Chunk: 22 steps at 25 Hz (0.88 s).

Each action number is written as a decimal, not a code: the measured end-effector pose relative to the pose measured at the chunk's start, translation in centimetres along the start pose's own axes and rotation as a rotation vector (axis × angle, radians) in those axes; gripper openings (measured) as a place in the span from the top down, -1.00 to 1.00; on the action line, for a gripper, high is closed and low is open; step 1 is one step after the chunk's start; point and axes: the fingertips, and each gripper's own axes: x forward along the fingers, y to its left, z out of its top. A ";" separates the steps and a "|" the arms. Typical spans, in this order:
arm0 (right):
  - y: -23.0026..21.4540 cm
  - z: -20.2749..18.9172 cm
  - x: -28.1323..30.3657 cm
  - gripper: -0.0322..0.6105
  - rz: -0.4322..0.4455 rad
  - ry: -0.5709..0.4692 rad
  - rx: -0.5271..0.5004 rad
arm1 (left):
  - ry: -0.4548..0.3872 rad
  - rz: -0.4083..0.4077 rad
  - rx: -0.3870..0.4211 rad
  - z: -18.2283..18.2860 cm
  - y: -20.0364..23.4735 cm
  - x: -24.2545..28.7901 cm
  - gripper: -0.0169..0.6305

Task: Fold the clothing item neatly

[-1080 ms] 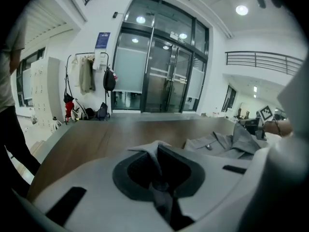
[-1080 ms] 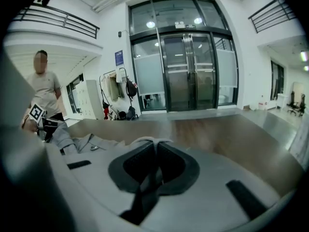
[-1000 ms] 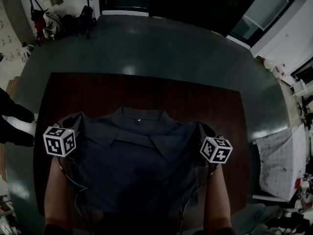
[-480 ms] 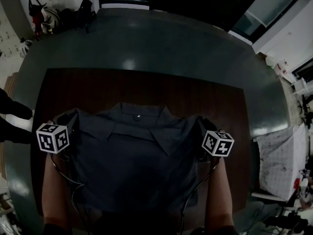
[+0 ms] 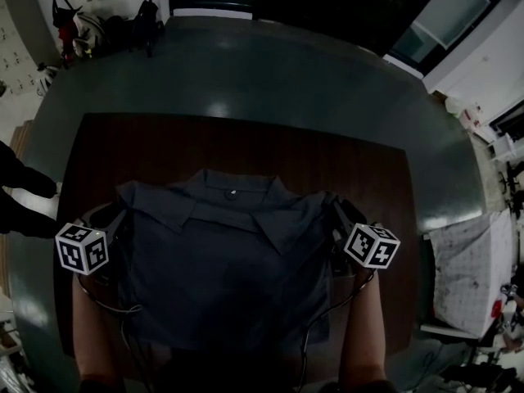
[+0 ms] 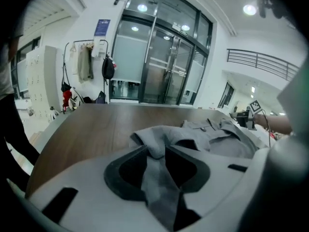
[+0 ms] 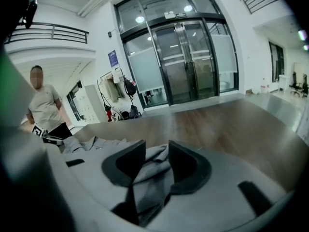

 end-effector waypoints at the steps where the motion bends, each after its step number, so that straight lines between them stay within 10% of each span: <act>1: 0.3 0.1 -0.6 0.53 -0.006 -0.021 0.002 | -0.018 0.012 -0.019 -0.3 0.0 -0.7 0.63; 11: 13.7 -6.6 -4.1 0.36 0.121 0.084 -0.257 | -0.131 -0.131 -0.056 -1.7 -12.4 -3.2 0.63; 22: 12.1 -11.5 -1.1 0.17 -0.146 0.260 -0.279 | 0.063 -0.171 0.007 -2.1 -16.6 2.6 0.51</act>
